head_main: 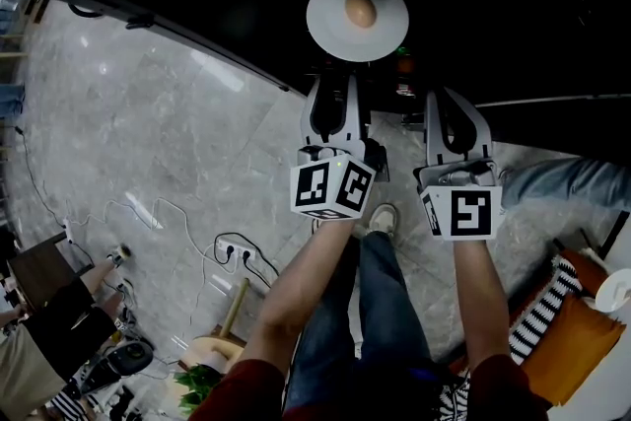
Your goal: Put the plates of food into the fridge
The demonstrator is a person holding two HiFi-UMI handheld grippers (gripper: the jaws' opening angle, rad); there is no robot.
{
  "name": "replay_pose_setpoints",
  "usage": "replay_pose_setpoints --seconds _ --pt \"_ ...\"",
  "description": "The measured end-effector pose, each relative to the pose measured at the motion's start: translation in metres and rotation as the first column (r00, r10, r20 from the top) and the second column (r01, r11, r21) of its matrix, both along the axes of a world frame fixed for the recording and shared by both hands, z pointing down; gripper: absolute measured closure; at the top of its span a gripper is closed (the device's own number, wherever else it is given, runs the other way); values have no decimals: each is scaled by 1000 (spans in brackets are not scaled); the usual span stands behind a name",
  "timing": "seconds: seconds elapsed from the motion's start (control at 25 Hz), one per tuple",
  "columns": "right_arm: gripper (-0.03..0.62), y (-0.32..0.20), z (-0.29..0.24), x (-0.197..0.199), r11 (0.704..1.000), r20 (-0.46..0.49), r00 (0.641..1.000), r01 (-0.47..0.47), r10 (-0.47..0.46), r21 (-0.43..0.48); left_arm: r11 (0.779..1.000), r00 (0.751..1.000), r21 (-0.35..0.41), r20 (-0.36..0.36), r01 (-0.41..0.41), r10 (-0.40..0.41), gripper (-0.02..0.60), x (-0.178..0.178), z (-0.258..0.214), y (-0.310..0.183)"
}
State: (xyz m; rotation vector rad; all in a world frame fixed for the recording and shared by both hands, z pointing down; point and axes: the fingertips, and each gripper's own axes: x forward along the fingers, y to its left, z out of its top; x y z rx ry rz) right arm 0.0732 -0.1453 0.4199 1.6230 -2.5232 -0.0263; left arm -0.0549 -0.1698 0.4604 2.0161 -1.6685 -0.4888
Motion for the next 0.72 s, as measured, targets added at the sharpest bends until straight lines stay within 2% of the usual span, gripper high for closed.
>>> replay_pose_setpoints --seconds 0.12,0.24,0.32,0.4,0.56,0.72 --pt "583 1 0 0 1000 1 1000 -2 2 -2 999 993 31 110 -42 38 422 9 -4 4" --pt "583 2 0 0 1000 -1 1000 -2 2 -2 996 972 56 227 -69 55 423 17 -8 8" --pt "583 2 0 1 1000 -2 1000 -1 1 -1 995 958 57 281 -79 60 423 20 -9 10" --pt "583 3 1 1 1000 -2 1000 -4 4 -3 996 946 40 317 -79 63 442 21 -5 11" --pt "583 2 0 1 1000 8 1000 -10 10 -3 997 925 35 375 -74 56 556 22 -3 11" --pt "583 3 0 2 1000 11 1000 -14 14 -5 997 919 18 389 -72 59 575 23 -2 9"
